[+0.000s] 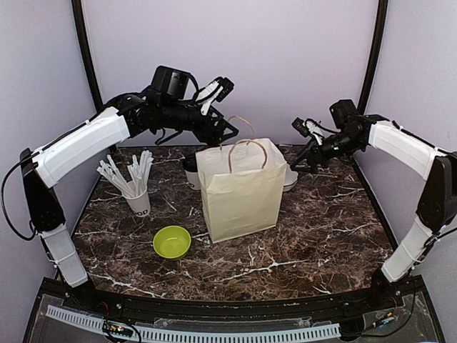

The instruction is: Pack the takeout coffee

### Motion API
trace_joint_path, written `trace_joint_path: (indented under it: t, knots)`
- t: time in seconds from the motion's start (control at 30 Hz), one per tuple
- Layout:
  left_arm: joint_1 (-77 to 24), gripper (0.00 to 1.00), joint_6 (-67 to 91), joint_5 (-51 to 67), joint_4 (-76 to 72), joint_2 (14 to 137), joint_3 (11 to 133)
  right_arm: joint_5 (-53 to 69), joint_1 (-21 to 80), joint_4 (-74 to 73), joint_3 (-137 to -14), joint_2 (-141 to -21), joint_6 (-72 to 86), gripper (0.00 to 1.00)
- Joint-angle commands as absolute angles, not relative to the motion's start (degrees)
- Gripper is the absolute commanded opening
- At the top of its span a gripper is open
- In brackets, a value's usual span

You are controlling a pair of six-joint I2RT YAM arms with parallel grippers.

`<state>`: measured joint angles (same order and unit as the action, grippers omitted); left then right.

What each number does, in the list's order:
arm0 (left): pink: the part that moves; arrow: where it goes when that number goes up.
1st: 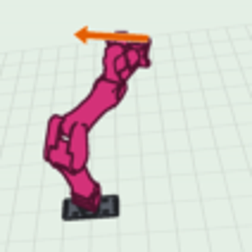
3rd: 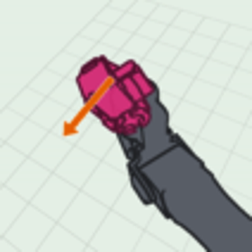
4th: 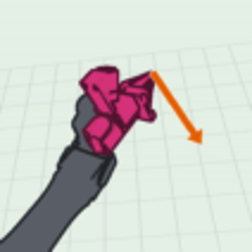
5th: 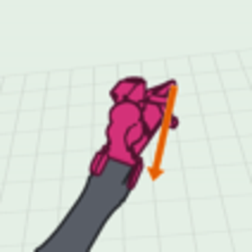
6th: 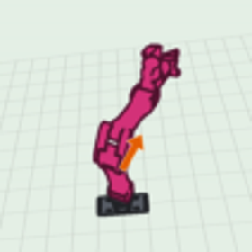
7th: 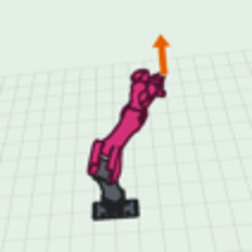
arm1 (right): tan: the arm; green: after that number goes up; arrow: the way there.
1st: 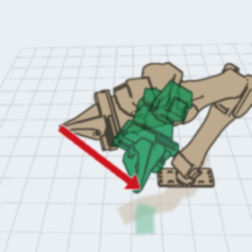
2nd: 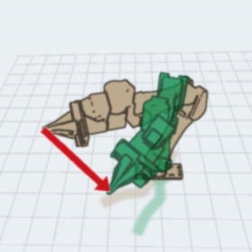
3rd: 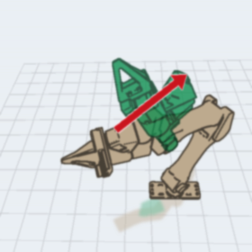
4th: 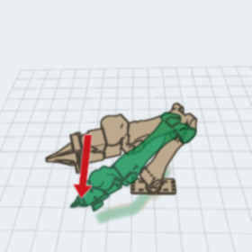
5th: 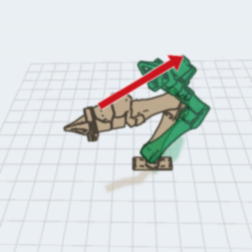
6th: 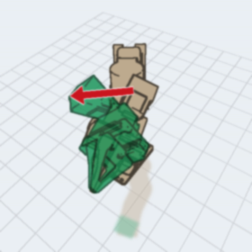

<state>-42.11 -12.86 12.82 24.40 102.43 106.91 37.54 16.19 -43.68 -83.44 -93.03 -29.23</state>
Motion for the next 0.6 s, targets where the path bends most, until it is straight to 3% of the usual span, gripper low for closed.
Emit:
trace_joint_path:
  t: [0.0, 0.2, 0.57]
  knots:
    - [-42.36, 0.82, -14.9, 7.25, 32.02, 95.36, 108.29, 37.52, 16.41, -41.8, -82.92, -90.48, -26.93, 0.83]
    - [-38.0, 0.86, -12.54, -2.13, 35.64, 98.61, 111.33, 35.07, 16.4, -43.11, -83.23, -90.7, -27.92, 0.84]
    - [-28.09, 0.84, -4.5, 3.56, 35.73, 108.47, 114.57, 33.64, 16.41, -43.5, -80.56, -89.57, -28.28, 0.84]
